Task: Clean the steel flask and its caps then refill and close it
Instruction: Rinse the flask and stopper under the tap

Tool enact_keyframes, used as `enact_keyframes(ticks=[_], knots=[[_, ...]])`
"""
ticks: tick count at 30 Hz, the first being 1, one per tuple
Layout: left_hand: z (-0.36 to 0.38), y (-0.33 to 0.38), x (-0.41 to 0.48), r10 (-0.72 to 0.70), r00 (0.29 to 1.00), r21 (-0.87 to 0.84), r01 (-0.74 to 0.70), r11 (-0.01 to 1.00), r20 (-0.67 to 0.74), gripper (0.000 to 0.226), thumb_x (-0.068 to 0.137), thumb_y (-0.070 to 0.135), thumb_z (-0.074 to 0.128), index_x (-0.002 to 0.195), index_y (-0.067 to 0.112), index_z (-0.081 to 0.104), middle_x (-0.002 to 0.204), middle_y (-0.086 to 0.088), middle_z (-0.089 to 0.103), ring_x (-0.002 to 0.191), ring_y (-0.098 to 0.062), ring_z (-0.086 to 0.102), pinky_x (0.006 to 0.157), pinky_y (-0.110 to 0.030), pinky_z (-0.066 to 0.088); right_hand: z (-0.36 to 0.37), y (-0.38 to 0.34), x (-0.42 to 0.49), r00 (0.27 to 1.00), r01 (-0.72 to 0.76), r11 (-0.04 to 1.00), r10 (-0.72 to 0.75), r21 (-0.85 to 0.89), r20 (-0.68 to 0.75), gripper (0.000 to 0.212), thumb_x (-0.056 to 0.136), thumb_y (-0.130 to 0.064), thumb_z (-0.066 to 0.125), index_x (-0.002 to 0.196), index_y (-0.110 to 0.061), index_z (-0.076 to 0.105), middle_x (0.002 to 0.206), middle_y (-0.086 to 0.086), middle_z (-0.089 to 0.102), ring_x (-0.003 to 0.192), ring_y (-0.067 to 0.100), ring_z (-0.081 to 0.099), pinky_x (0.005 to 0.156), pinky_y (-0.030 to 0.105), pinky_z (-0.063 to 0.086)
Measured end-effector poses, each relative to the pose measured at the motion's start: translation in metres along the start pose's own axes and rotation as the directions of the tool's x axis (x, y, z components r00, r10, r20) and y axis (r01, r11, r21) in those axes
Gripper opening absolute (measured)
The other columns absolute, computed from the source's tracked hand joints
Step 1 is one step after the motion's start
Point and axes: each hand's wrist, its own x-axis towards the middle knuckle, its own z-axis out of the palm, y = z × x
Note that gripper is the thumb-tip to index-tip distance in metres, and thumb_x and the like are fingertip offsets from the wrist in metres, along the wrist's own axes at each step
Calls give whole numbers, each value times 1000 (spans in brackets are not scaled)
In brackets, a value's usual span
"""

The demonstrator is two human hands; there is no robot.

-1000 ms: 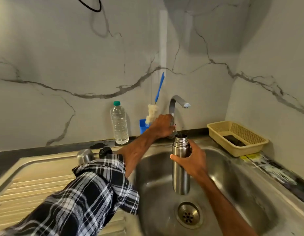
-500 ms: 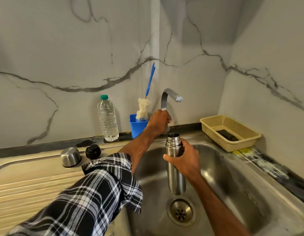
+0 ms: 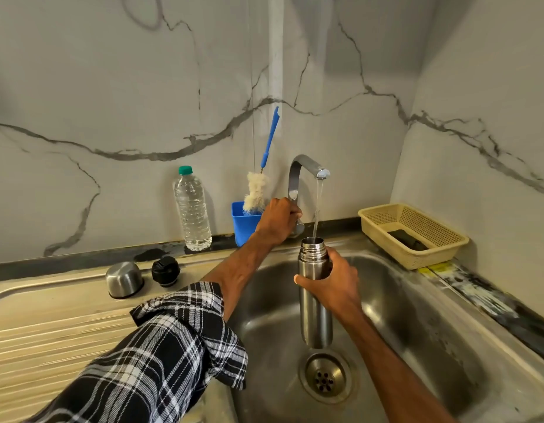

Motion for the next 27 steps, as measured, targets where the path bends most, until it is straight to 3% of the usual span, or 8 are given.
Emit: enact_keyframes(ticks=[5, 8, 12, 14, 17, 20, 23, 27], knots=[[-5, 3, -5, -7, 1000, -32, 8, 999, 30, 15, 97, 9, 65, 105, 3, 76, 102, -9, 76, 92, -17, 70, 96, -34, 56, 0, 0, -2, 1000, 3, 1000, -3, 2, 12, 79, 60, -37, 93, 129, -28, 55, 108, -10, 66, 90, 7, 60, 78, 21, 46], [-12, 10, -16, -17, 997, -22, 19, 1000, 78, 26, 99, 8, 61, 123, 3, 70, 114, -13, 73, 103, -23, 69, 102, -36, 53, -6, -6, -4, 1000, 7, 1000, -7, 11, -5, 77, 61, -35, 93, 128, -27, 55, 110, -8, 66, 91, 8, 59, 81, 23, 47], [-26, 22, -42, -101, 995, -110, 102, 989, 18, 28, 89, -1, 63, 116, 8, 68, 93, -6, 73, 89, -21, 69, 89, -42, 59, -14, -18, -5, 994, 48, 996, -41, 71, -102, 80, 62, -34, 93, 131, -28, 53, 105, -14, 59, 95, 8, 58, 87, 28, 48], [-32, 28, -60, -204, 979, -159, 203, 966, 13, 19, 89, -1, 63, 95, 15, 70, 88, 1, 72, 86, -14, 68, 87, -38, 59, -11, -15, -8, 998, 10, 999, -8, 30, -62, 72, 61, -34, 94, 123, -27, 58, 102, -12, 63, 93, 9, 62, 83, 26, 48], [-39, 33, -89, -288, 956, -200, 295, 934, 63, 22, 90, 6, 69, 110, 13, 74, 106, 2, 74, 96, -10, 68, 92, -24, 55, -11, -17, -10, 998, 15, 1000, -15, 10, -56, 74, 60, -32, 94, 125, -27, 58, 105, -14, 64, 98, 10, 64, 87, 28, 52], [-44, 34, -109, -298, 951, -200, 308, 930, 80, 22, 90, 4, 70, 109, 12, 75, 102, 5, 71, 91, -3, 65, 80, -9, 48, -12, -24, -9, 994, 38, 998, -32, 57, -100, 85, 63, -28, 93, 136, -26, 51, 111, -13, 59, 101, 9, 57, 93, 32, 48], [-36, 37, -131, -326, 940, -209, 340, 917, 99, 18, 89, 2, 68, 100, 14, 76, 99, 5, 72, 89, -1, 64, 77, -8, 47, -7, -20, -13, 1000, 10, 1000, -10, -18, -19, 82, 61, -29, 94, 132, -24, 53, 122, -5, 66, 108, 14, 63, 96, 36, 52], [-21, 30, -151, -381, 922, -184, 386, 904, 59, 21, 90, 11, 72, 109, 22, 73, 109, 11, 71, 98, 0, 62, 81, -6, 43, -9, -22, -12, 996, 9, 1000, -7, 16, -90, 83, 65, -29, 92, 137, -22, 50, 119, -10, 59, 108, 12, 57, 97, 36, 49]])
